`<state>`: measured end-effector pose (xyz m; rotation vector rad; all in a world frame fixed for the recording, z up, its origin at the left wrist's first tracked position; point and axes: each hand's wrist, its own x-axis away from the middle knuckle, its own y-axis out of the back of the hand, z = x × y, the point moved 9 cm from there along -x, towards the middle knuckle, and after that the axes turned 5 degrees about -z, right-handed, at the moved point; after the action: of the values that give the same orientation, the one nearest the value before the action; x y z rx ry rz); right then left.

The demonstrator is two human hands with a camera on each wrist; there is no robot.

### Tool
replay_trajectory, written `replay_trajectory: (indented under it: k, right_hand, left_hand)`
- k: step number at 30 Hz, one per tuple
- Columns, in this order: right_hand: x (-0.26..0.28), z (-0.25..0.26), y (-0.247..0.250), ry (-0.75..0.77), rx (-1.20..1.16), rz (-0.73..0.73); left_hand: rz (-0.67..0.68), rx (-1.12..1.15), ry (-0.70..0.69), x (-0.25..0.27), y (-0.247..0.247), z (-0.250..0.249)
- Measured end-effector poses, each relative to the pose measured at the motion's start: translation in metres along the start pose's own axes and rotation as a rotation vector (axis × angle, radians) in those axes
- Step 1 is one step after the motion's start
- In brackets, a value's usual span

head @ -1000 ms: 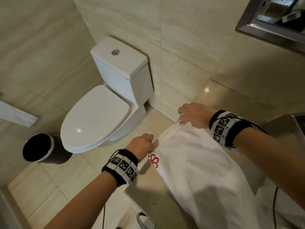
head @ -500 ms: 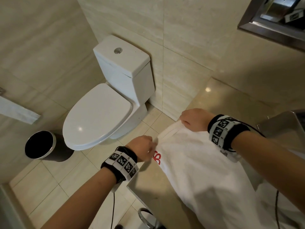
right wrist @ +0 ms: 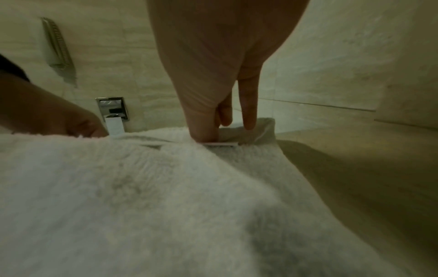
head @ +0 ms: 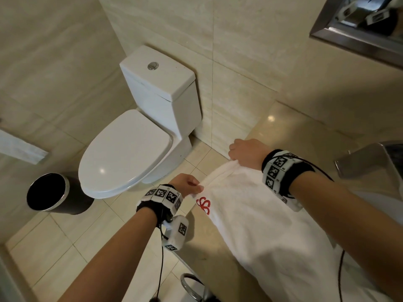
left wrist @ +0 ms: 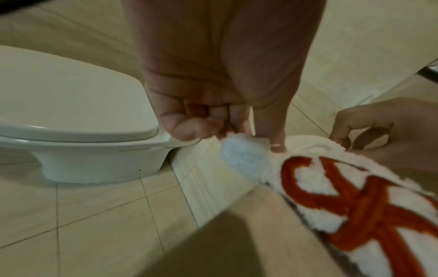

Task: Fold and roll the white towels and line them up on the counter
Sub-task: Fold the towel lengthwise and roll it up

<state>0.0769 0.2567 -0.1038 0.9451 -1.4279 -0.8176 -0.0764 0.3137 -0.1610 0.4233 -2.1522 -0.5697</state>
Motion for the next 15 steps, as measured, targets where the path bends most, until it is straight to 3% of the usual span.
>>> replay_trajectory:
  k: [3, 6, 10, 15]
  right_hand:
    - [0.003, 0.007, 0.0, 0.02, 0.033, 0.0]
    - [0.009, 0.01, -0.002, 0.042, 0.091, 0.028]
    - [0.014, 0.017, 0.0, 0.101, 0.225, 0.044]
    - [0.024, 0.022, -0.004, 0.123, 0.288, 0.093]
  left_hand:
    - [-0.075, -0.032, -0.037, 0.002, 0.006, -0.004]
    - [-0.141, -0.143, -0.179, 0.013, 0.008, -0.023]
    - [-0.161, -0.493, -0.334, 0.026, -0.003, -0.05]
    - [-0.09, -1.026, -0.517, 0.053, -0.044, -0.078]
